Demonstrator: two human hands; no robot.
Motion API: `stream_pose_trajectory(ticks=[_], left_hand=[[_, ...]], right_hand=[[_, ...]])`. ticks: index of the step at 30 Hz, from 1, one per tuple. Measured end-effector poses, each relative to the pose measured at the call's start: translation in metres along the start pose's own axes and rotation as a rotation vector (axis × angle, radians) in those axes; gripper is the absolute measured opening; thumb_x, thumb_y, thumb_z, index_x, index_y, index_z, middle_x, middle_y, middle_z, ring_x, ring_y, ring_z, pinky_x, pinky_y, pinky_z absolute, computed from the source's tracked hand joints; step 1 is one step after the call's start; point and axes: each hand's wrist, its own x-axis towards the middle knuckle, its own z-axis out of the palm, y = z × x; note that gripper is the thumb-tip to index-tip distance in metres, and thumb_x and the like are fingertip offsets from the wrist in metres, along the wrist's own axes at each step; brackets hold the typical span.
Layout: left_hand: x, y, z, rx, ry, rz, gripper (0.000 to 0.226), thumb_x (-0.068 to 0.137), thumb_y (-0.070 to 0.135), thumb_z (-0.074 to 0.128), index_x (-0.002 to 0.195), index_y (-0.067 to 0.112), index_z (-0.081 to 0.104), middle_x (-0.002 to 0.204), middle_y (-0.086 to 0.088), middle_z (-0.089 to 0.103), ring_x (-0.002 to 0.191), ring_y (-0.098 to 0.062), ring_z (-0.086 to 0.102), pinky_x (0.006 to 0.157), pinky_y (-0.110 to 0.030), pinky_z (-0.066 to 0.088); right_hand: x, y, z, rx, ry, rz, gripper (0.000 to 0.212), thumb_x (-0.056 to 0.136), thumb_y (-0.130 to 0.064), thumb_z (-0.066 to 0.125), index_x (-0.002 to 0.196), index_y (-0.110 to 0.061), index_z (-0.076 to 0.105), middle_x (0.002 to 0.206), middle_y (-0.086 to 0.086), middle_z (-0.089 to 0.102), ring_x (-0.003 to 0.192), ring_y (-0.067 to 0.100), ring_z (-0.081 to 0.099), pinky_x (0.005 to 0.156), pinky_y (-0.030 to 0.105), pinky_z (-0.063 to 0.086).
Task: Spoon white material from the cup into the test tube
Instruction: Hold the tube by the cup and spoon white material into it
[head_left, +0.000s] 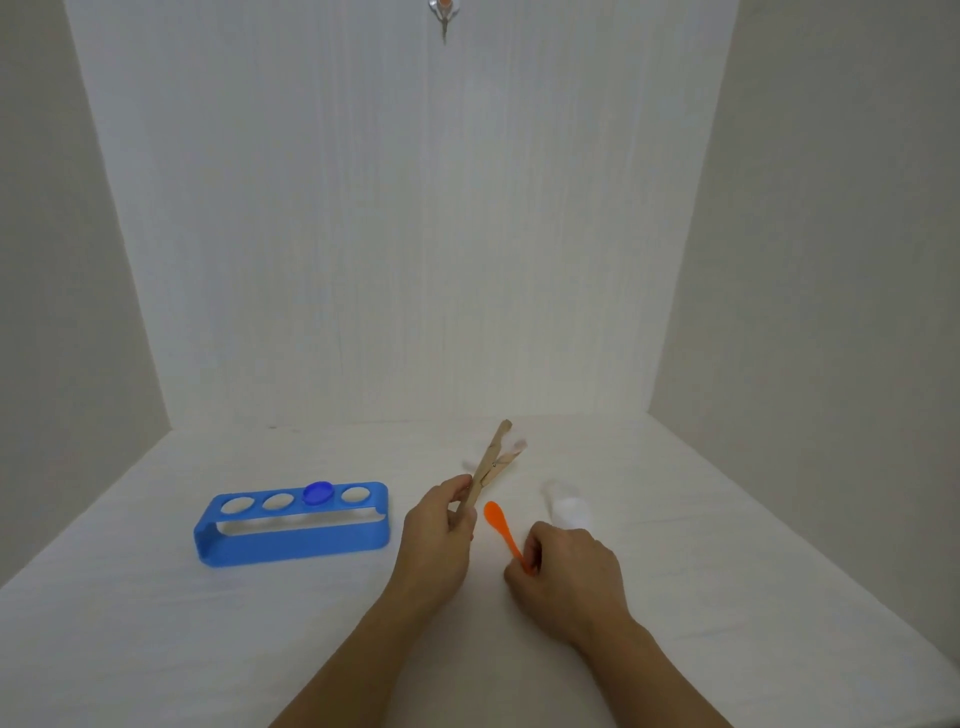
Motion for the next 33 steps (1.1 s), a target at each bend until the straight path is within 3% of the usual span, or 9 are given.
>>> stream_pose_trajectory(ticks=[3,9,12,15,16,19,22,29,33], left_hand=[[0.0,0.0,0.0,0.015,0.0,0.013,0.039,0.093,0.016,0.051,0.131,0.019,0.048,0.128,0.0,0.058,0.111,-0.02,0.058,0.101,-0.039,0.047],[0.001,-0.002,0.004,0.023,-0.01,0.027,0.039,0.093,0.015,0.051,0.132,0.018,0.047,0.129,-0.001,0.057,0.112,-0.02,0.057,0.103,-0.04,0.046],[0.0,-0.003,0.004,0.025,-0.018,0.042,0.039,0.093,0.014,0.05,0.131,0.017,0.048,0.127,0.0,0.058,0.11,-0.019,0.057,0.102,-0.039,0.046],[-0.002,-0.004,0.005,0.007,-0.023,0.071,0.038,0.092,0.014,0.05,0.13,0.018,0.048,0.118,-0.001,0.062,0.103,-0.019,0.058,0.097,-0.036,0.049],[-0.003,-0.004,0.005,0.003,-0.027,0.085,0.038,0.092,0.014,0.049,0.13,0.019,0.049,0.115,-0.001,0.062,0.1,-0.018,0.058,0.094,-0.033,0.05],[-0.004,-0.004,0.009,0.011,-0.041,0.111,0.037,0.093,0.014,0.049,0.13,0.02,0.049,0.112,-0.001,0.063,0.094,-0.016,0.057,0.089,-0.029,0.05],[-0.004,-0.004,0.01,0.021,-0.045,0.112,0.037,0.093,0.014,0.048,0.13,0.018,0.048,0.114,-0.002,0.062,0.097,-0.018,0.058,0.092,-0.032,0.05],[-0.003,-0.003,0.01,0.022,-0.03,0.125,0.038,0.093,0.014,0.048,0.131,0.016,0.048,0.118,-0.002,0.061,0.101,-0.02,0.058,0.095,-0.036,0.05],[-0.002,-0.003,0.011,0.05,-0.033,0.122,0.038,0.093,0.015,0.049,0.132,0.017,0.047,0.12,0.0,0.06,0.102,-0.018,0.058,0.096,-0.033,0.049]], right_hand=[[-0.001,0.002,-0.003,0.035,0.051,-0.006,0.025,0.079,-0.038,0.052,0.061,-0.029,0.038,0.056,-0.006,0.047,0.051,0.01,0.044,0.049,0.02,0.03],[0.002,0.004,-0.012,0.256,0.215,0.004,0.029,0.081,-0.028,0.061,0.06,-0.031,0.041,0.051,-0.006,0.048,0.049,0.011,0.047,0.047,0.017,0.029],[0.007,0.005,-0.02,0.446,0.342,0.03,0.027,0.08,-0.023,0.065,0.06,-0.03,0.048,0.049,-0.006,0.054,0.051,0.008,0.053,0.047,0.018,0.039],[0.013,0.01,-0.033,0.677,0.464,0.079,0.02,0.082,-0.021,0.065,0.065,-0.025,0.057,0.056,0.001,0.064,0.051,0.017,0.061,0.056,0.037,0.055],[0.016,0.013,-0.038,0.74,0.523,0.087,0.019,0.084,-0.02,0.065,0.066,-0.025,0.058,0.057,0.003,0.065,0.053,0.022,0.063,0.057,0.037,0.056],[0.025,0.021,-0.054,0.868,0.722,0.101,0.021,0.087,-0.018,0.061,0.068,-0.026,0.058,0.058,0.0,0.066,0.051,0.019,0.062,0.052,0.02,0.05],[0.035,0.029,-0.067,0.941,0.845,0.119,0.019,0.086,-0.019,0.058,0.07,-0.03,0.059,0.059,0.001,0.065,0.052,0.013,0.063,0.051,0.017,0.049],[0.054,0.048,-0.074,0.698,0.72,0.017,0.02,0.092,-0.024,0.054,0.073,-0.029,0.06,0.062,-0.003,0.067,0.054,0.015,0.064,0.058,0.04,0.056],[0.061,0.051,-0.068,0.527,0.571,-0.05,0.02,0.09,-0.025,0.053,0.07,-0.027,0.057,0.054,0.004,0.062,0.051,0.019,0.059,0.051,0.032,0.05]])
